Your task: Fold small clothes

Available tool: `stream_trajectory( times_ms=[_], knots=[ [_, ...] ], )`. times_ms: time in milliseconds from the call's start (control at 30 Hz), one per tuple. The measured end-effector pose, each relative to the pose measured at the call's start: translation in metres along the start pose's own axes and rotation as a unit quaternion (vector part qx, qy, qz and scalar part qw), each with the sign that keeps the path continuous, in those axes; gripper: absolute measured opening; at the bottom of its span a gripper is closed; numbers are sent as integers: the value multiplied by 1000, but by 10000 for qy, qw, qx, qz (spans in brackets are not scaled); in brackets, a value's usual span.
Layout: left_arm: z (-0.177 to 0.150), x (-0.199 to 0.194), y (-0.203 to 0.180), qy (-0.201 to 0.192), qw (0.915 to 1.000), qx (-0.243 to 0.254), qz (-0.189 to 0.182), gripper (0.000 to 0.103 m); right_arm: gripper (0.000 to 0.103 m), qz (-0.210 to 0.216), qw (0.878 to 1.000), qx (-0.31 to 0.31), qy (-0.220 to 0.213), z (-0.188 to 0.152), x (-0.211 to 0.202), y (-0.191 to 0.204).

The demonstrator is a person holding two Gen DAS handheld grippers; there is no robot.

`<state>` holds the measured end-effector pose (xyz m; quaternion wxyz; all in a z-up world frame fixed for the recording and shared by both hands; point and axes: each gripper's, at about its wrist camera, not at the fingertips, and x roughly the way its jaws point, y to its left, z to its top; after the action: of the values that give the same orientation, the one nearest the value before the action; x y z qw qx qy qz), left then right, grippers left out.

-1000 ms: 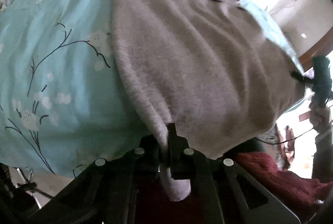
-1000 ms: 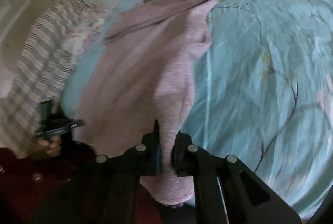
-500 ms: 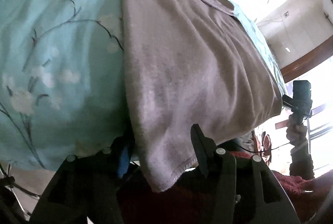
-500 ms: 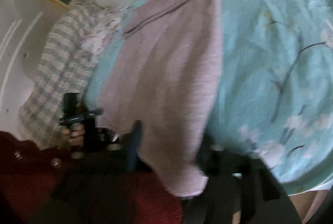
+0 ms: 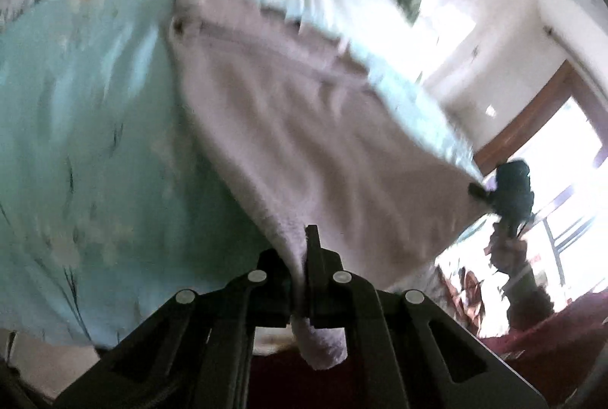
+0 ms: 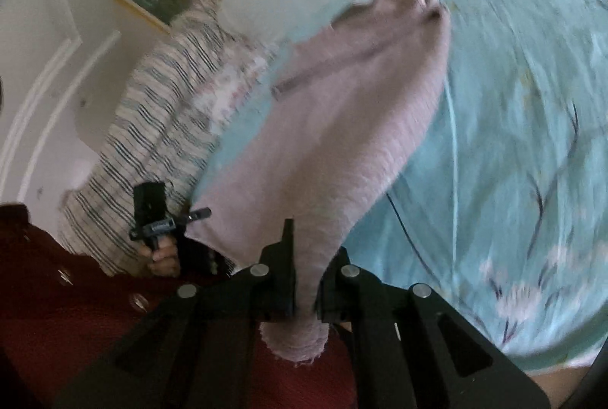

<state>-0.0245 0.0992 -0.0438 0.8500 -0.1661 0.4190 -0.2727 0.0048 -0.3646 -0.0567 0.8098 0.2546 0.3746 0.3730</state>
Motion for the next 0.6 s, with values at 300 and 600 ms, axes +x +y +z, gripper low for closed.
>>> stream_trajectory(
  times_ms=[300, 600],
  knots=[
    [105, -30, -1, -1564, 9875, -156, 153, 4, 9, 86, 9931, -429, -1085, 85, -7, 27],
    [223, 37, 38, -1835, 9764, -519, 1008, 4, 9, -810, 9839, -372, -1548, 214, 43, 2]
  ],
)
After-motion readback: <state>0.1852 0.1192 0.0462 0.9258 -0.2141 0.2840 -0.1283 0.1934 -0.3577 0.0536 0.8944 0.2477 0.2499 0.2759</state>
